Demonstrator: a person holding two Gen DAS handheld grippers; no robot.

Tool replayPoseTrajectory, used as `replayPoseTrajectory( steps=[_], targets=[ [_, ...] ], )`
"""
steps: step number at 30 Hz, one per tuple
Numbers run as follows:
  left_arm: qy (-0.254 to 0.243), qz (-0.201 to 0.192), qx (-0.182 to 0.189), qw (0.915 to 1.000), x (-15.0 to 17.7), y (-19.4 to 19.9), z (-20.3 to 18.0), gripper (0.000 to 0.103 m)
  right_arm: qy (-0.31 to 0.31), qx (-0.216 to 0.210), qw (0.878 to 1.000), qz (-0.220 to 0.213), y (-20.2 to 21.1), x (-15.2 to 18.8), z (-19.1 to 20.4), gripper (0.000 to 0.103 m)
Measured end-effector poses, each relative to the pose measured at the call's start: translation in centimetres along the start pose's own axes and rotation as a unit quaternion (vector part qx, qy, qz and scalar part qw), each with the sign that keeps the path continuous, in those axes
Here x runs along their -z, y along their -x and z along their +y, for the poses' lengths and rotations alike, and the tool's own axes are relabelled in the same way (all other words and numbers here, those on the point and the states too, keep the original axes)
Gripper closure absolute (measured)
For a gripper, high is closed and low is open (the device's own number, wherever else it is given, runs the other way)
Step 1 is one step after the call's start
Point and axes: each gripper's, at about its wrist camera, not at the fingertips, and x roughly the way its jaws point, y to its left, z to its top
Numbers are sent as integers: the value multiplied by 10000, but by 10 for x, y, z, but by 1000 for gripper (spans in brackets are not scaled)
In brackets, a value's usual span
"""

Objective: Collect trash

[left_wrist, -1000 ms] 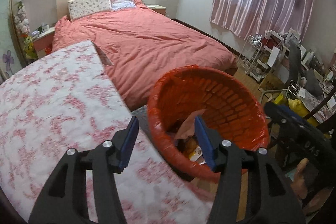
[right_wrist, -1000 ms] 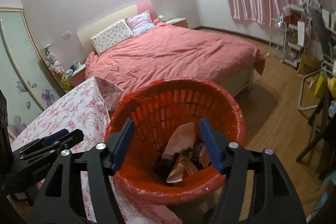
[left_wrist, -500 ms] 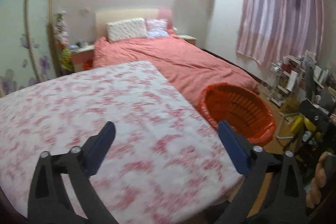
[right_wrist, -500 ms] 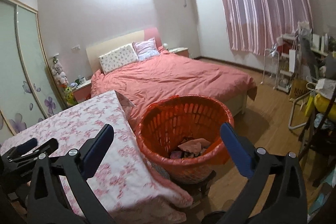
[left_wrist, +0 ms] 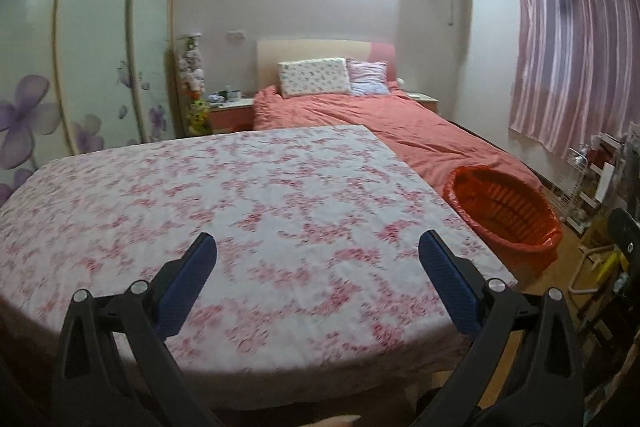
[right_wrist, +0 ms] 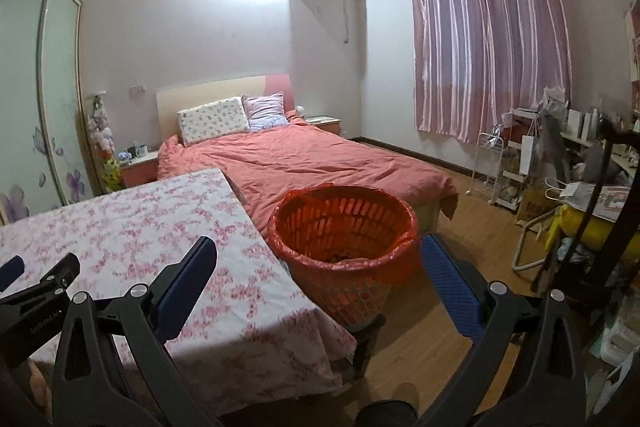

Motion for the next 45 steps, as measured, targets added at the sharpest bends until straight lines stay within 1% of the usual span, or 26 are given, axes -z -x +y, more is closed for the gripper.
replayPoseTrajectory(
  steps=[3,5,10,16,25,33,39,45],
  targets=[
    [70,-48,-175,9998,7,10,4,4,29,182,9998,51,6,4,3,2],
    [117,-35,-243,9996,11,15,6,4,29,375,9993,89,9,6,5,2],
    [183,64,-377,9991,19,18,10,4,18,541,9983,227,12,14,8,2],
    [190,206,-445,9986,27,19,13,4,2,512,9978,423,13,23,9,2],
    [289,417,-403,9979,32,15,17,4,60,613,9968,517,13,28,10,2],
    [325,489,-360,9976,32,13,16,4,31,552,9967,599,13,26,8,2],
    [341,548,-317,9974,33,13,15,4,13,479,9959,767,11,27,8,2],
    [338,538,-283,9976,32,15,13,4,13,483,9961,737,11,27,8,2]
  ],
)
